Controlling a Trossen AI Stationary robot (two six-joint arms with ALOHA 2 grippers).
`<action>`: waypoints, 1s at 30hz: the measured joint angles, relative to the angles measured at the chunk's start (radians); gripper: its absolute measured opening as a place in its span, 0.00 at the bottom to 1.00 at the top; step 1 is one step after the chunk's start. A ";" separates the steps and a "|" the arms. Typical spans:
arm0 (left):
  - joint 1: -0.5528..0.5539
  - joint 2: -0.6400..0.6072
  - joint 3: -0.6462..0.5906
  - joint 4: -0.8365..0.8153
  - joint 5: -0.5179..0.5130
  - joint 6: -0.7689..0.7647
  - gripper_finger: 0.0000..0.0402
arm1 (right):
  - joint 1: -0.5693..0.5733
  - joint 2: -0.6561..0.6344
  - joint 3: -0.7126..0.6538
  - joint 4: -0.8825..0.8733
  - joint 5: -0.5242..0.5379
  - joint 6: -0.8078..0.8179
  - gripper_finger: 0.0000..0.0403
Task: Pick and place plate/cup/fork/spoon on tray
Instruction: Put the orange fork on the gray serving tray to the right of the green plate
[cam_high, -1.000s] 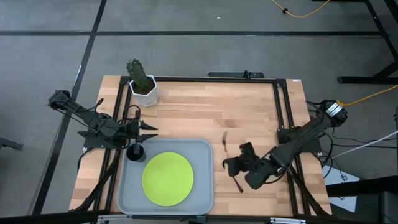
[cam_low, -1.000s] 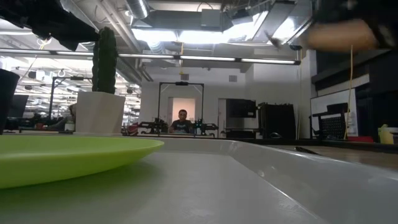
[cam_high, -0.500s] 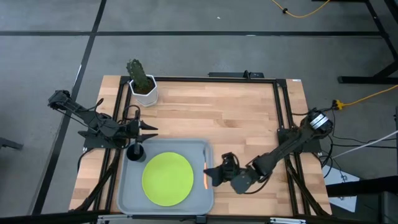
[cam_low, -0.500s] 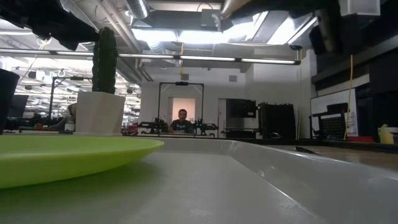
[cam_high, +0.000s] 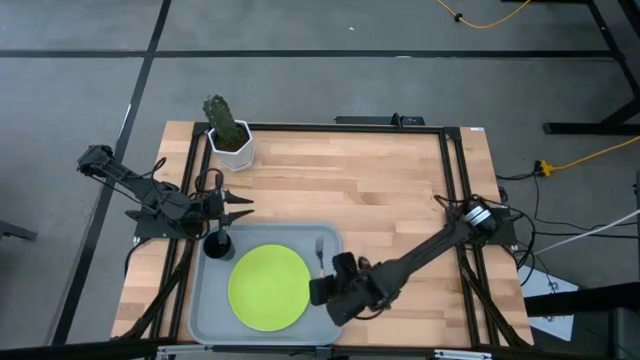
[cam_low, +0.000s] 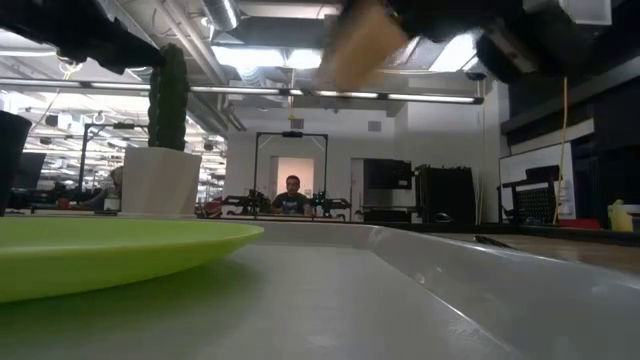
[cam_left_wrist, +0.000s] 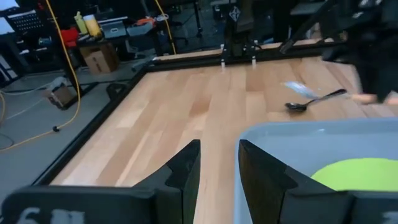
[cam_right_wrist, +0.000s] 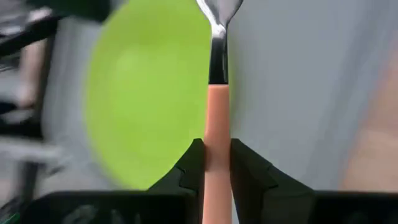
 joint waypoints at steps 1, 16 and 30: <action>0.000 0.000 0.000 0.001 0.000 -0.003 0.25 | -0.006 0.025 0.044 -0.064 0.001 0.024 0.13; 0.000 -0.001 0.000 0.019 0.002 -0.011 0.25 | -0.054 0.219 0.191 -0.214 -0.291 0.223 0.13; 0.000 -0.001 0.000 0.019 -0.014 0.026 0.25 | -0.053 0.220 0.190 -0.210 -0.293 0.198 0.27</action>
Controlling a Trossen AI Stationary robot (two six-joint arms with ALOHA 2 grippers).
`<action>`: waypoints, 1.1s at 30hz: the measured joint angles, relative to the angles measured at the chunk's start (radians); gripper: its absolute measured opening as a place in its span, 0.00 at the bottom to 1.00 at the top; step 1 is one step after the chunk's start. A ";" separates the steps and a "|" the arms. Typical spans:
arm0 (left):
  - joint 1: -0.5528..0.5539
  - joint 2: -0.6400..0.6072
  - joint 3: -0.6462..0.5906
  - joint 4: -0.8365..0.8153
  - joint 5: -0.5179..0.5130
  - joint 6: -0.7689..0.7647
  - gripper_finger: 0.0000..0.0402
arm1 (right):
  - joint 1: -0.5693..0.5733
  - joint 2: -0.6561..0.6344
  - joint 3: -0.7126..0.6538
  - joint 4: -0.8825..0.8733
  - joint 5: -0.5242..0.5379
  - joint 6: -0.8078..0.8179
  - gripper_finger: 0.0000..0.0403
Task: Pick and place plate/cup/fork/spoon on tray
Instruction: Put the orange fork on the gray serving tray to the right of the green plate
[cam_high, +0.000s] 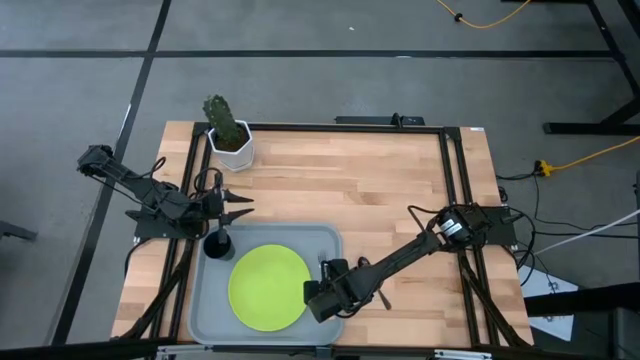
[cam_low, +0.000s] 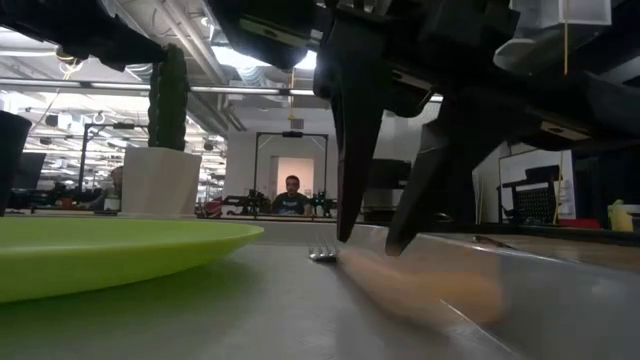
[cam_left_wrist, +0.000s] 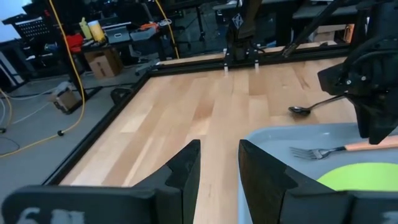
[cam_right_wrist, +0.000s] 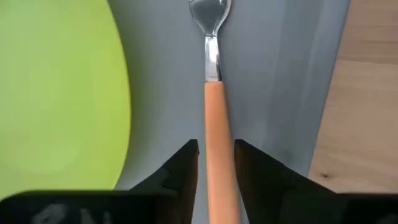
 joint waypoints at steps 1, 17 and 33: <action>0.000 0.000 0.000 0.000 0.000 0.006 0.25 | 0.000 0.000 0.000 0.000 0.000 0.000 0.27; 0.000 0.000 0.000 0.000 -0.001 0.016 0.25 | -0.015 -0.007 0.034 0.025 -0.083 -0.004 0.29; 0.000 0.000 0.000 0.000 -0.001 0.017 0.25 | -0.056 0.013 0.050 0.026 0.069 -0.082 0.29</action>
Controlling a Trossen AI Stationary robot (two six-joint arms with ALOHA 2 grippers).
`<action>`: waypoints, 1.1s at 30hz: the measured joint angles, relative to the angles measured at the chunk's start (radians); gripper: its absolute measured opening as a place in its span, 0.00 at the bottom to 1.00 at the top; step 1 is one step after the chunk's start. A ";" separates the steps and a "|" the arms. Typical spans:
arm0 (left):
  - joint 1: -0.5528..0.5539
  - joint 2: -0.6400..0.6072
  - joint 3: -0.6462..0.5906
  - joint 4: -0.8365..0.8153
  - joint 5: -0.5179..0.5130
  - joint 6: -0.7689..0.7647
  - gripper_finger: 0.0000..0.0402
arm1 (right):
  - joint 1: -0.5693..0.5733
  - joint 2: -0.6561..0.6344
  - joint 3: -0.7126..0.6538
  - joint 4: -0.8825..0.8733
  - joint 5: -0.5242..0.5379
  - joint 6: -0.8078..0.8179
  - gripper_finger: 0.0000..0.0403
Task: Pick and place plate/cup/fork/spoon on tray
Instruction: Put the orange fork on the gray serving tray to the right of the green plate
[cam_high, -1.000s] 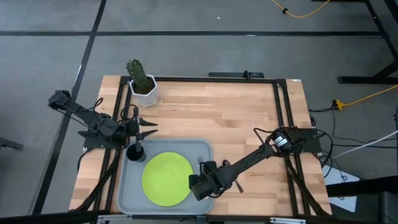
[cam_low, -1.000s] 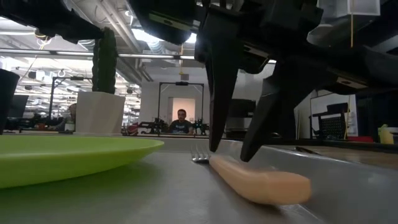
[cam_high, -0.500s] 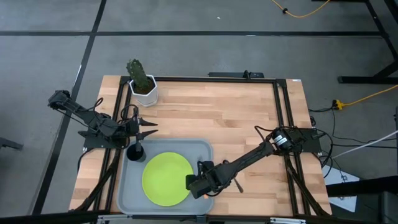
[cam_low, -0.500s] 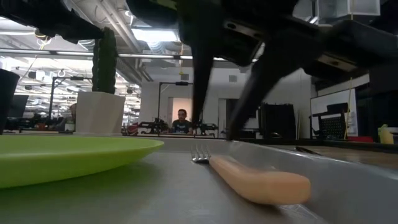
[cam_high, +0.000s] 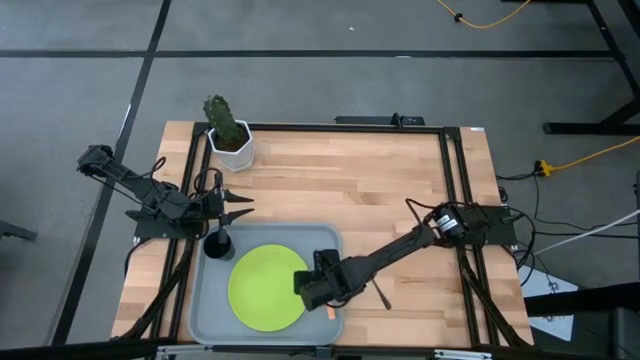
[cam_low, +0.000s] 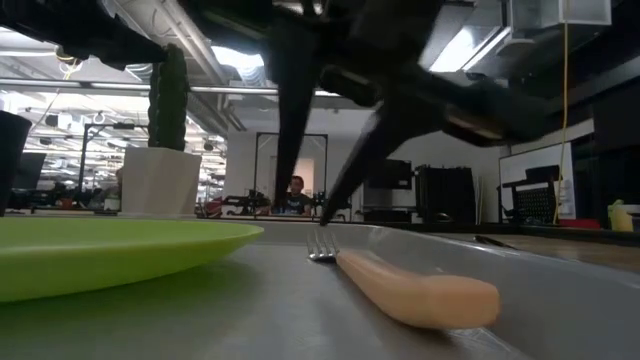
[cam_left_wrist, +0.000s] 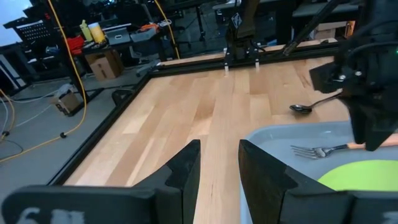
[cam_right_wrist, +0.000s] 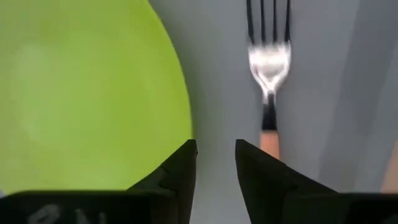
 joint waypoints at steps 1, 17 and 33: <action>0.000 0.000 0.000 0.000 0.000 0.000 0.25 | -0.007 0.000 0.000 0.000 0.002 -0.008 0.29; 0.000 0.000 -0.001 -0.001 -0.007 0.000 0.25 | -0.037 0.022 0.000 -0.008 -0.058 -0.054 0.29; 0.000 0.000 -0.001 -0.002 -0.007 0.000 0.25 | -0.044 0.022 0.000 -0.026 -0.061 -0.053 0.29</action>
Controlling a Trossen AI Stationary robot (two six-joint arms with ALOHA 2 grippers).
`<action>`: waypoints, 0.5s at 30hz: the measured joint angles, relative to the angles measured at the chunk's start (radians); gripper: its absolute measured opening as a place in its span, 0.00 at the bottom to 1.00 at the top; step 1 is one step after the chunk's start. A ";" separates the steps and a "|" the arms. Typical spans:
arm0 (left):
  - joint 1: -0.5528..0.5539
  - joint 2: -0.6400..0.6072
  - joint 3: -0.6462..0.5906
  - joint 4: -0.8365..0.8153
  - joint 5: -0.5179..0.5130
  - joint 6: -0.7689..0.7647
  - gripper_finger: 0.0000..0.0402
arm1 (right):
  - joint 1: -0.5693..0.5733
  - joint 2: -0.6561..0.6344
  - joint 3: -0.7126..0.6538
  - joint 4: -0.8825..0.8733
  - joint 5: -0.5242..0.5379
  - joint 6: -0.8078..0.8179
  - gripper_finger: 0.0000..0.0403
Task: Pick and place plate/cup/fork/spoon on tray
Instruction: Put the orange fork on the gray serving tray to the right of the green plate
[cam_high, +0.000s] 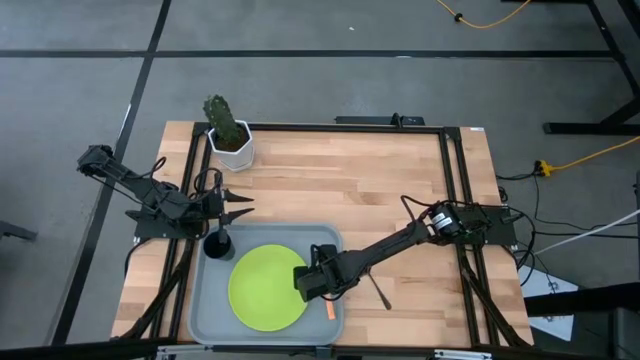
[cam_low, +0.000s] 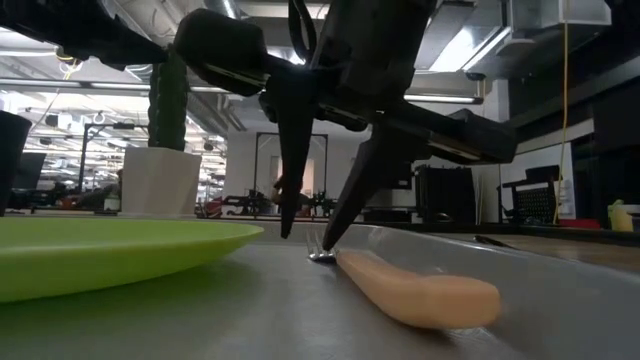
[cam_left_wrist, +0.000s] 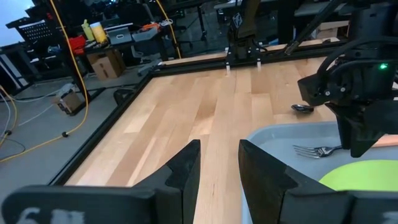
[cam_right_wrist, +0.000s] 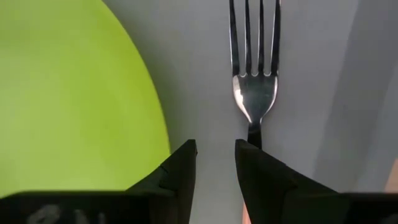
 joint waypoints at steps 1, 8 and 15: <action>0.000 0.000 0.000 0.000 0.000 0.000 0.25 | 0.000 0.000 0.000 0.000 0.000 0.000 0.29; 0.000 0.000 0.000 0.000 0.000 0.000 0.25 | -0.001 0.000 0.000 0.000 0.000 0.001 0.29; 0.000 0.000 0.000 0.000 0.000 0.000 0.25 | -0.014 0.016 0.000 -0.002 -0.006 -0.007 0.27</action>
